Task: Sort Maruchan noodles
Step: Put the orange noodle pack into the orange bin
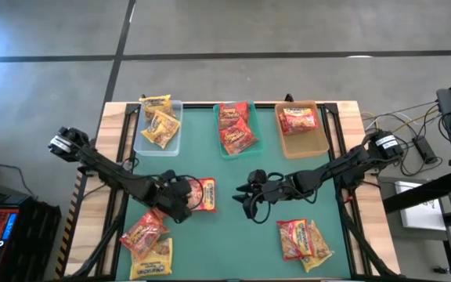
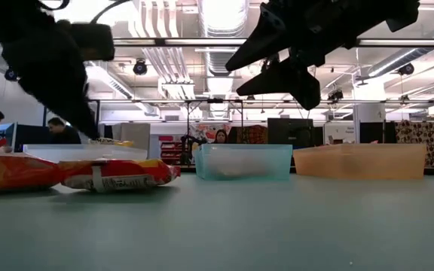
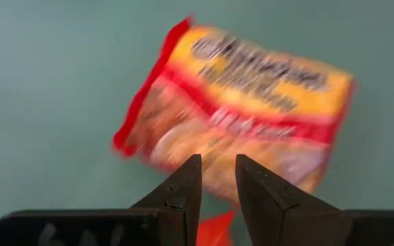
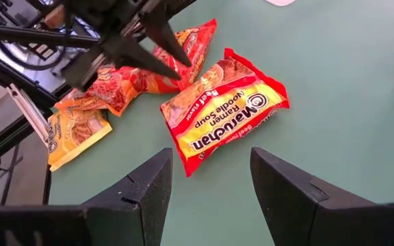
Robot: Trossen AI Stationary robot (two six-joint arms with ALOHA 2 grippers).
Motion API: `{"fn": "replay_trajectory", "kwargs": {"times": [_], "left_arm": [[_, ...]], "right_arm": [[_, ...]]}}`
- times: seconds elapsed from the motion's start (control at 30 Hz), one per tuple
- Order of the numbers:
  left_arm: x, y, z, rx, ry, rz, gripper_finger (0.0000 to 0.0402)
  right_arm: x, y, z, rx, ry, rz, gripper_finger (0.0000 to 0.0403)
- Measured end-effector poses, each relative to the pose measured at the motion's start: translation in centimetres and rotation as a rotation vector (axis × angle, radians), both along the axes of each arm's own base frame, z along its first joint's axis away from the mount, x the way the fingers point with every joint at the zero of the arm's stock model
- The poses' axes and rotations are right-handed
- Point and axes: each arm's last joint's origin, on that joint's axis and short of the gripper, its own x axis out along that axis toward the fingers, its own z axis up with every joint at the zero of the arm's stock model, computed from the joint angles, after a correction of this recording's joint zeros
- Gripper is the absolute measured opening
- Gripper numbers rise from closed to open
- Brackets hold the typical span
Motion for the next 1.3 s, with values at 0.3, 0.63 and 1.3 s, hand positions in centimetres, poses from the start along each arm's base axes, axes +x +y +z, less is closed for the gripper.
{"fn": "replay_trajectory", "kwargs": {"times": [0.3,0.63,1.3], "left_arm": [[0.0,-0.1,-3.1,-0.005,0.098,0.088,0.0074],[3.3,-1.5,-6.0,0.063,0.049,0.015,0.0074],[7.7,-3.0,-2.4,0.195,-0.141,-0.021,0.0074]], "right_arm": [[-0.3,0.3,-1.6,0.043,0.112,-0.014,0.0185],[-1.0,0.3,-2.5,0.084,0.221,-0.049,0.0185],[-1.3,0.2,-2.9,0.095,0.263,-0.085,0.0185]]}}
